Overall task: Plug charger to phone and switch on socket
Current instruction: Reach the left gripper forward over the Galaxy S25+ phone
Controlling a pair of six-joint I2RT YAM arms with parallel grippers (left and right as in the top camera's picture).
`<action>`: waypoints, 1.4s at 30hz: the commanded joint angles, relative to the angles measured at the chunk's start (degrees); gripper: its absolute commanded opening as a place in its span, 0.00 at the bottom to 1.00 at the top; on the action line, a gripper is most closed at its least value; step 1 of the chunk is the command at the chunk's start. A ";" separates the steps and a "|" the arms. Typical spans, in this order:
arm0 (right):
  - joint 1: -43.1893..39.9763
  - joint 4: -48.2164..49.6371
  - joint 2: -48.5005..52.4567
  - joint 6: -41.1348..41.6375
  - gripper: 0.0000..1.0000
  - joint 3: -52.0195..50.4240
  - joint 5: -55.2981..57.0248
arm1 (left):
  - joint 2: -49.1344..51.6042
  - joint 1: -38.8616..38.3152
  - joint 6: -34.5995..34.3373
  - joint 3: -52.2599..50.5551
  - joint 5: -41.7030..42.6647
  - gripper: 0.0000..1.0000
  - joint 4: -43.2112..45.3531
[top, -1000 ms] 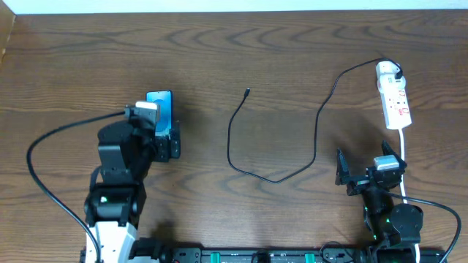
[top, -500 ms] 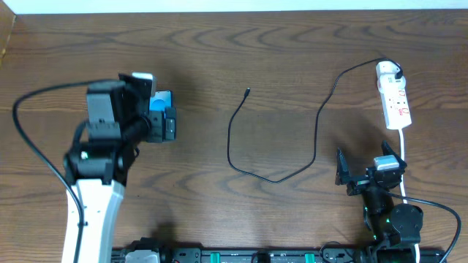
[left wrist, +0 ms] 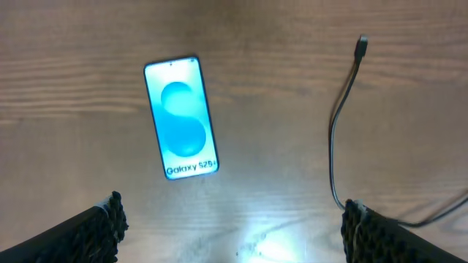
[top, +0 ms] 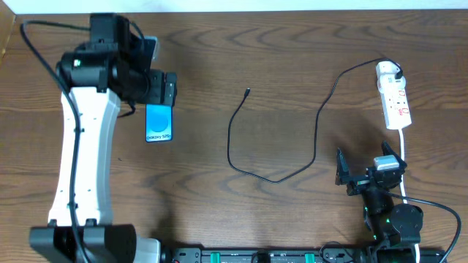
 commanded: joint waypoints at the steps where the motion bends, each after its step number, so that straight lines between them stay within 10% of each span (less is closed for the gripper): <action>1: -0.24 -0.24 -0.04 0.76 0.99 -0.09 0.22 | 1.01 0.24 0.94 1.75 1.01 0.95 -0.04; 42: -0.24 -0.24 -0.04 0.76 0.99 -0.09 0.22 | 21.38 4.70 -4.17 -1.07 -3.56 0.95 6.40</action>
